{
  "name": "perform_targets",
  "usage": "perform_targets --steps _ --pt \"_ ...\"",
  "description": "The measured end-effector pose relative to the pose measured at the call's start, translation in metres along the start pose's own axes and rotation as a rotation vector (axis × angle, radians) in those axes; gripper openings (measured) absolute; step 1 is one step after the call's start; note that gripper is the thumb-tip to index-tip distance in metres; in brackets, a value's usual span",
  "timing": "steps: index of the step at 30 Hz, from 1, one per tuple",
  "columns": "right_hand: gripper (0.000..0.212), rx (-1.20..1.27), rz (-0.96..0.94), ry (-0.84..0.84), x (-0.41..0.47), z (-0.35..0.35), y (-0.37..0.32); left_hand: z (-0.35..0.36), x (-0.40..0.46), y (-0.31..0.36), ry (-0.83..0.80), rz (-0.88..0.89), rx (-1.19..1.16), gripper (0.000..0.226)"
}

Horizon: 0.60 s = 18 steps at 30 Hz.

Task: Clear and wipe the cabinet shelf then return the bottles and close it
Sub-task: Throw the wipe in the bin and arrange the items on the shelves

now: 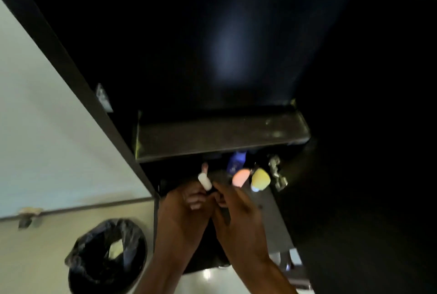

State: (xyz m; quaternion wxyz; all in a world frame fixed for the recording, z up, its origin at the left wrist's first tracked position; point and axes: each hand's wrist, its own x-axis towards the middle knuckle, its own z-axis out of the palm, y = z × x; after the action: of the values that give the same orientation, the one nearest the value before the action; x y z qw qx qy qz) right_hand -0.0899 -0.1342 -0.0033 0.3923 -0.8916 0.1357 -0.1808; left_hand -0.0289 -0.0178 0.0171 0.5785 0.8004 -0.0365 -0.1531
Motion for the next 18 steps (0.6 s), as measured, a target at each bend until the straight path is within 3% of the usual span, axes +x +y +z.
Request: perform_targets --steps 5,6,10,18 --pt "0.026 -0.012 -0.163 0.266 0.018 -0.069 -0.063 -0.024 -0.033 0.103 0.023 0.3 0.149 0.031" --pt "0.026 0.025 -0.178 0.3 0.022 -0.082 -0.077 -0.028 -0.038 0.119 0.066 0.366 0.178 0.025" --pt "0.027 0.179 -0.226 0.383 0.039 -0.132 -0.132 -0.045 -0.052 0.183 0.207 0.632 0.307 0.046" --pt "0.031 0.225 -0.449 0.678 0.083 -0.247 -0.244 -0.078 -0.075 0.332 0.628 1.234 0.369 0.043"
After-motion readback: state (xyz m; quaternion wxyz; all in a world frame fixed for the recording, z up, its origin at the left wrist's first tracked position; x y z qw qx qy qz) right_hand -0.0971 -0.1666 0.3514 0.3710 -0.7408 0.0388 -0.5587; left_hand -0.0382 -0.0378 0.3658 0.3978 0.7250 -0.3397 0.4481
